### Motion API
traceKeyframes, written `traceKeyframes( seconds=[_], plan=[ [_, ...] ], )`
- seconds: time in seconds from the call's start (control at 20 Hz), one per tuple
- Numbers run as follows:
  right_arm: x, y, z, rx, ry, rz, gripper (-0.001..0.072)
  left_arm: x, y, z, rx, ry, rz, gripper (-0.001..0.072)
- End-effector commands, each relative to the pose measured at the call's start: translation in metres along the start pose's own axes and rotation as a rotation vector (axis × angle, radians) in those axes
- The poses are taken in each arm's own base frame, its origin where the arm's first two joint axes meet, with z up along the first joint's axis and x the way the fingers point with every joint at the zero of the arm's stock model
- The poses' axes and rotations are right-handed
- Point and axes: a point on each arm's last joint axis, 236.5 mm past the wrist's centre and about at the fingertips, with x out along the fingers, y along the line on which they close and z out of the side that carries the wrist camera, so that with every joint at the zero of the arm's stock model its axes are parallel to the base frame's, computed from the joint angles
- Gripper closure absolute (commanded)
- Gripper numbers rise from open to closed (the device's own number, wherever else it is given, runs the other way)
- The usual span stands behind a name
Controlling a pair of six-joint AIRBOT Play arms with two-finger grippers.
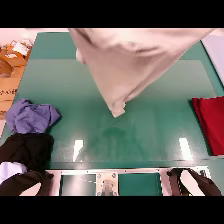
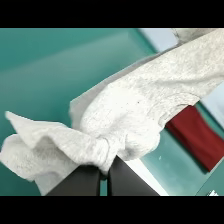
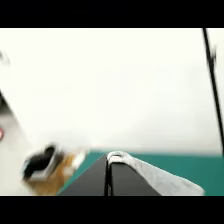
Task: Fold the shirts.
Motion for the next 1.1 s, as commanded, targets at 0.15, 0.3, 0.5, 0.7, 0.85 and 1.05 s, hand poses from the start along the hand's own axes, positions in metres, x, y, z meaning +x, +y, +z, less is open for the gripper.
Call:
traceKeyframes(
  seconds=[0.15,0.3,0.5,0.7,0.85,1.05],
  plan=[
    [-0.059,0.069,0.096,-0.155,-0.36,-0.035,0.0701,-0.106,-0.073,0.03,0.159,-0.229,-0.053,0.068],
    [-0.026,0.012,0.086,-0.043,-0.281,-0.063,0.0701,-0.1,-0.067,0.027,0.144,-0.217,-0.045,0.068],
    [0.061,-0.082,0.014,0.148,-0.023,-0.041,0.07,-0.027,0.0,-0.003,0.031,-0.073,0.053,0.068],
    [0.175,-0.165,-0.121,0.305,0.235,-0.071,0.0701,0.072,0.084,-0.051,-0.108,0.077,0.147,0.068],
    [0.234,-0.209,-0.233,0.433,0.405,-0.08,0.0701,0.135,0.147,-0.095,-0.158,0.211,0.242,0.068],
    [0.245,-0.24,-0.379,0.548,0.689,-0.095,0.0701,0.206,0.21,-0.18,-0.242,0.438,0.302,0.068]
  ],
)
